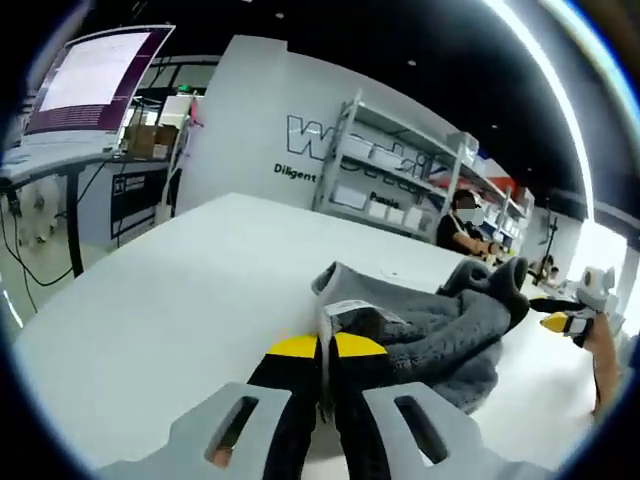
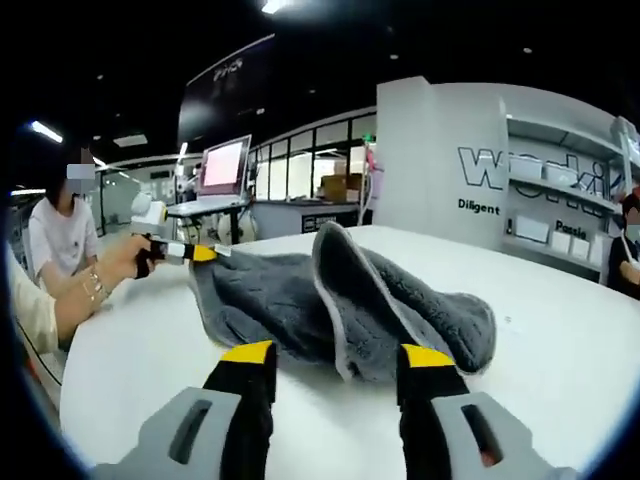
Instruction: Fold the towel on the table until its edges align and the towel forms a compact rectangular stack.
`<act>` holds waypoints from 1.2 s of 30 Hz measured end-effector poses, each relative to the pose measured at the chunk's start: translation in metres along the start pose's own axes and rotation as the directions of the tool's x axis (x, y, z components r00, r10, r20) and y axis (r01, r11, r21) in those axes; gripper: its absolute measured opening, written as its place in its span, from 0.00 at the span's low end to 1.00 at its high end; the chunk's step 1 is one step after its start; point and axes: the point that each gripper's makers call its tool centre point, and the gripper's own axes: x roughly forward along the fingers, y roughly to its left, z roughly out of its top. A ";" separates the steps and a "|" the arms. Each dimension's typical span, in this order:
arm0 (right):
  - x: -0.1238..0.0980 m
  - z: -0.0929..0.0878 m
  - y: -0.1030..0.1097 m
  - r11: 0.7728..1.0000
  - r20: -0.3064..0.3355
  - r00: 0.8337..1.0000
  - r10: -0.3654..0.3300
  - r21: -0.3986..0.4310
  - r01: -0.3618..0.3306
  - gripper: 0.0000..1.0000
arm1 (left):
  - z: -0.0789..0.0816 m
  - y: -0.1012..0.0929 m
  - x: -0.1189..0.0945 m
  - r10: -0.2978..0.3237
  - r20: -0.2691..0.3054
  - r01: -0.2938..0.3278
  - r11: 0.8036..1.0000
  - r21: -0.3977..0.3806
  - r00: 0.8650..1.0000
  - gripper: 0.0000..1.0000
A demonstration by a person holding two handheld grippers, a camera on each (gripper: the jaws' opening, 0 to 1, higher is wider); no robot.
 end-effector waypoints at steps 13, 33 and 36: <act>0.020 0.006 -0.010 0.952 0.041 0.981 -0.191 -0.235 0.195 0.10 | -0.002 0.001 0.001 0.002 -0.010 -0.002 1.000 -0.002 1.000 0.02; -0.029 0.031 -0.074 0.865 0.150 0.891 -0.428 -0.220 0.452 0.02 | -0.001 0.009 -0.002 0.029 -0.010 -0.029 1.000 0.009 1.000 0.02; -0.043 0.037 -0.087 0.843 0.173 0.865 -0.471 -0.200 0.499 0.01 | 0.000 0.010 -0.002 0.033 -0.006 -0.033 0.999 0.009 0.999 0.02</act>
